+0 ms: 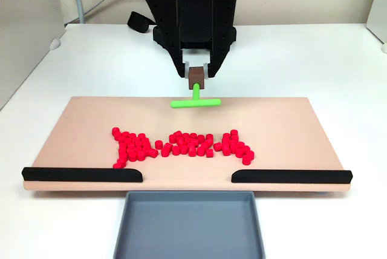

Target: Grasp a green tool by the dark brown handle.

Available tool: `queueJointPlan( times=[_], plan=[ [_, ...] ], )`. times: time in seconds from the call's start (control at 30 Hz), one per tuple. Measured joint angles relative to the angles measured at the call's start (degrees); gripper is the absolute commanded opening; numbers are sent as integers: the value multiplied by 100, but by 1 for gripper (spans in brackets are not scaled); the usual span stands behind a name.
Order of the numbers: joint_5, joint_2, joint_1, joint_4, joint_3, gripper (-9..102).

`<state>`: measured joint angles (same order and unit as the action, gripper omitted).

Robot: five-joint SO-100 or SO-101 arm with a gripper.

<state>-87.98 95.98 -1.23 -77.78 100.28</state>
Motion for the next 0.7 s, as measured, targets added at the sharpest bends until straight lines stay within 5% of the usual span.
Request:
queueJointPlan(
  times=[0.7],
  plan=[
    [-343, -88, -141, 0, -9, 0]
  ],
)
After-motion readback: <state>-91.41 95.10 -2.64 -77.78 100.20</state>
